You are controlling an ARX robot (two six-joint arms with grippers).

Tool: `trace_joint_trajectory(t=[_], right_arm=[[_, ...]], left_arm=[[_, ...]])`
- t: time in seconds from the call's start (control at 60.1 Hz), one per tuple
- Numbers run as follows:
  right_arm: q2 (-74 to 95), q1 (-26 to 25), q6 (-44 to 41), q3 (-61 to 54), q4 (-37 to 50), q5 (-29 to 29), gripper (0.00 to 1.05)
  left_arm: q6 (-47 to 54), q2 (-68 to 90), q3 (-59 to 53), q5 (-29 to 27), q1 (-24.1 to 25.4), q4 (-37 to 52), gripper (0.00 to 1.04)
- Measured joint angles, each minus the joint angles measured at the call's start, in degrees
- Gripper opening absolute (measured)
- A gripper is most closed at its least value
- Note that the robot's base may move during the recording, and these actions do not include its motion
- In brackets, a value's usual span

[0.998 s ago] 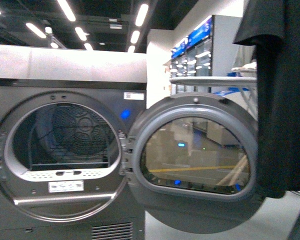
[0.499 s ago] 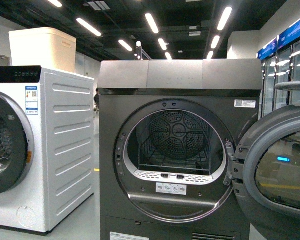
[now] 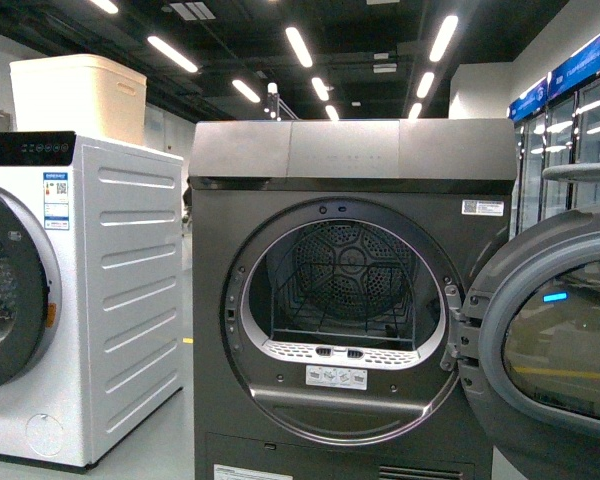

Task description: Move hamper under clothes hanger

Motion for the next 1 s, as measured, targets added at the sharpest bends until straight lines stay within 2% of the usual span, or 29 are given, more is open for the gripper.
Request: trace_joint_trajectory(t=[0.116, 0.183, 0.349, 0.499, 0.582, 0.799, 0.998], right_arm=[[23.5, 1.6, 2.8, 6.6, 17.3, -1.3, 0.97], [36.9, 3.2, 3.7, 10.6, 24.2, -1.6, 0.97], [61.5, 6.1, 3.5, 17.8, 28.9, -1.9, 0.97], [76.2, 7.2, 2.3, 23.4, 28.3, -1.6, 0.97], [83.9, 7.8, 0.3, 27.5, 24.3, -1.7, 0.97], [95.2, 9.1, -3.7, 34.8, 15.2, -1.5, 0.97], [102.2, 10.9, -5.5, 42.8, 5.3, 1.2, 0.97]], left_arm=[[-0.3, 19.4, 8.0, 2.4, -1.2, 12.5, 0.98], [-0.3, 31.0, 12.2, 4.3, -1.5, 17.9, 0.98], [-0.5, 55.6, 22.5, 8.5, -0.9, 22.3, 0.98], [-0.7, 73.5, 30.3, 9.2, -1.2, 23.3, 0.98], [-2.6, 82.1, 34.2, 9.7, -2.0, 22.7, 0.98], [-5.0, 91.9, 40.0, 10.4, -3.5, 19.4, 0.98], [-6.4, 97.1, 44.7, 13.2, -4.2, 16.2, 0.98]])
